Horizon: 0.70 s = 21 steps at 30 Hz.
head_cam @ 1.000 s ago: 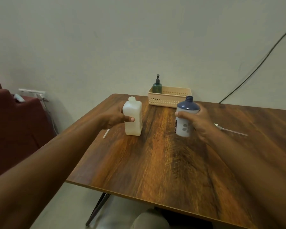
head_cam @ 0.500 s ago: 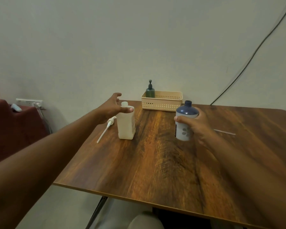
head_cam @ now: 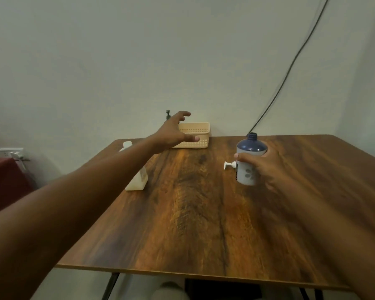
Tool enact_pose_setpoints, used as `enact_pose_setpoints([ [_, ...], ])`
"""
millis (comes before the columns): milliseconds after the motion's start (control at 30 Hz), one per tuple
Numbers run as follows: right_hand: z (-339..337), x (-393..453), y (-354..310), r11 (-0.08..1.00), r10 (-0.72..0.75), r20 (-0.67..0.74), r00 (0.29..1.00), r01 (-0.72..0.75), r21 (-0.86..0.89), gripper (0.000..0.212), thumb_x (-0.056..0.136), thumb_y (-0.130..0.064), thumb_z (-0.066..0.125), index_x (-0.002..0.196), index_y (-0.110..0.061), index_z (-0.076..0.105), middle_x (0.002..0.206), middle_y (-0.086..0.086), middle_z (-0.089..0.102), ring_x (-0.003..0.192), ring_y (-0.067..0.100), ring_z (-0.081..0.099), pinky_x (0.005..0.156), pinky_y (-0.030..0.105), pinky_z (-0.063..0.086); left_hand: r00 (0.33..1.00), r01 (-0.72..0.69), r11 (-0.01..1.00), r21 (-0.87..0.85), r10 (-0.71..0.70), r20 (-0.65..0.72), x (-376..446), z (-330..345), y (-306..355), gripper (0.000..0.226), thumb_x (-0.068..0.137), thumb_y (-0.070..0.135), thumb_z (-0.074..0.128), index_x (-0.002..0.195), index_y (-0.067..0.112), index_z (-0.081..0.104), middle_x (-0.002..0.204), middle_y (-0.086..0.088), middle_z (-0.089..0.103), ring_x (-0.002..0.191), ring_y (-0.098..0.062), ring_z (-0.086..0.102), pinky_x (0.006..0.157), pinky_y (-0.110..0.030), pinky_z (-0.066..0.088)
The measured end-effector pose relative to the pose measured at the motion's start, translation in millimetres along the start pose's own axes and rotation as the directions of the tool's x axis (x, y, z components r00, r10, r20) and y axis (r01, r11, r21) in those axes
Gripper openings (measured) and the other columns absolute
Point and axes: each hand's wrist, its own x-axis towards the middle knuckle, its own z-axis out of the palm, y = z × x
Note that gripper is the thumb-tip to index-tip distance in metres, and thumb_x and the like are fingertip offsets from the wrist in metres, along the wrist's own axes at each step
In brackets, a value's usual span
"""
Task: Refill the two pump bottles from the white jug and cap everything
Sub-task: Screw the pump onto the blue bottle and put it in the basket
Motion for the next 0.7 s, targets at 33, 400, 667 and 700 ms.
enact_pose_setpoints([
  [33,-7.2,0.9,0.8,1.000,-0.003,-0.010,1.000,0.003,-0.003,0.075,0.065,-0.025,0.096,0.127,-0.024,0.056,0.108,-0.003,0.067,0.096,0.021,0.068,0.071,0.032,0.057,1.000,-0.007,1.000,0.007,0.006,0.023,4.9,11.0,4.4,0.089,0.077,0.040,0.088,0.151,0.030,0.039,0.154,-0.007,0.042,0.139,-0.028,0.043,0.100,-0.030,0.041],
  [400,-62.6,18.6,28.7,0.998,0.023,-0.024,0.999,-0.024,-0.058,0.078,0.056,-0.032,0.097,0.125,-0.026,0.059,0.113,0.000,0.068,0.102,0.023,0.069,0.085,0.042,0.061,0.988,-0.056,0.998,0.029,0.051,0.147,49.1,126.9,4.7,0.067,0.082,0.025,0.085,0.142,0.026,0.055,0.137,-0.005,0.057,0.120,-0.024,0.058,0.089,-0.033,0.054],
  [667,-80.9,33.5,52.0,0.995,0.072,-0.062,0.995,-0.076,-0.070,0.090,0.040,-0.045,0.096,0.121,-0.028,0.063,0.113,0.001,0.072,0.102,0.024,0.072,0.091,0.051,0.061,0.960,-0.006,0.988,0.156,-0.038,0.278,72.8,187.7,-24.8,0.060,0.085,0.017,0.081,0.140,0.025,0.059,0.135,-0.004,0.061,0.119,-0.021,0.058,0.088,-0.028,0.048],
  [700,-82.5,35.0,54.6,0.994,0.079,-0.069,0.994,-0.083,-0.064,0.090,0.039,-0.045,0.096,0.120,-0.028,0.063,0.113,0.001,0.072,0.103,0.024,0.072,0.092,0.052,0.060,0.958,-0.001,0.986,0.167,-0.047,0.284,74.2,192.7,-27.6,0.059,0.086,0.018,0.080,0.140,0.025,0.059,0.135,-0.004,0.061,0.120,-0.021,0.058,0.092,-0.029,0.047],
])
